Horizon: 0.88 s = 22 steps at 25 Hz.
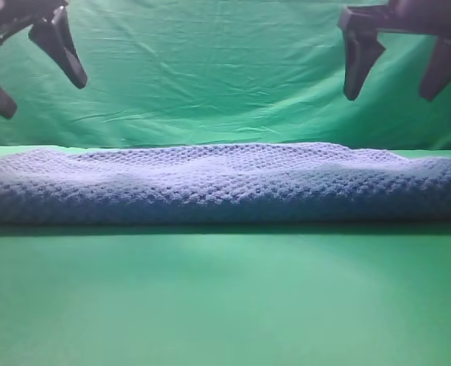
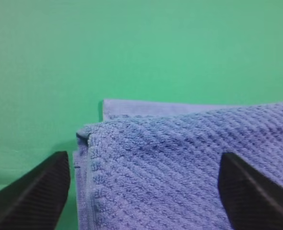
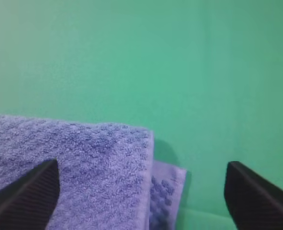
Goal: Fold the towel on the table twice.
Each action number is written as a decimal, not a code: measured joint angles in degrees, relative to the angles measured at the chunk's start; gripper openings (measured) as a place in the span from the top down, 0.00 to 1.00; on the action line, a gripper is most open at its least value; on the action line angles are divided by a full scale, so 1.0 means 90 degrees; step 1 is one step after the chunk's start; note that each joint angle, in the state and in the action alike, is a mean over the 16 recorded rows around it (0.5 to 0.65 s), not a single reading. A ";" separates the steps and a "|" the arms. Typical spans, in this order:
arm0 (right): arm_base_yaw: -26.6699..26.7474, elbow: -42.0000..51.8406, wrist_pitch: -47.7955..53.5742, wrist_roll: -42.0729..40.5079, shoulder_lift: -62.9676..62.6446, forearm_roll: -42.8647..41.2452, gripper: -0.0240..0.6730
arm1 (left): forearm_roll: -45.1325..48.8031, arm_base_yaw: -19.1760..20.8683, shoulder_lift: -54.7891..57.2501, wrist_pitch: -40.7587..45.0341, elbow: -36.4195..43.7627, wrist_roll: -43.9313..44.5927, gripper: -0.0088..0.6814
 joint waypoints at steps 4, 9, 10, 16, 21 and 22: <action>-0.0045 -0.0057 0.0356 0.0061 -0.0402 0.0003 0.23 | 0.0050 0.0000 -0.0527 0.0266 0.0000 0.0006 0.25; -0.0049 -0.0133 0.0875 0.0088 -0.1142 0.0017 0.46 | 0.0109 0.0000 -0.1400 0.0657 0.0000 0.0011 0.37; -0.0049 -0.0148 0.0987 0.0090 -0.1312 0.0022 0.52 | 0.0119 0.0000 -0.1589 0.0747 0.0000 0.0012 0.40; -0.0049 -0.0203 0.1682 0.0100 -0.2402 0.0068 0.82 | 0.0179 0.0000 -0.2754 0.1338 0.0000 0.0014 0.63; -0.0049 -0.0205 0.2234 0.0092 -0.3317 0.0109 0.95 | 0.0488 0.0000 -0.3718 0.1829 0.0000 -0.0102 0.82; -0.0049 -0.0199 0.2330 0.0088 -0.3502 0.0118 0.96 | 0.0611 0.0000 -0.3915 0.1930 0.0000 -0.0177 0.86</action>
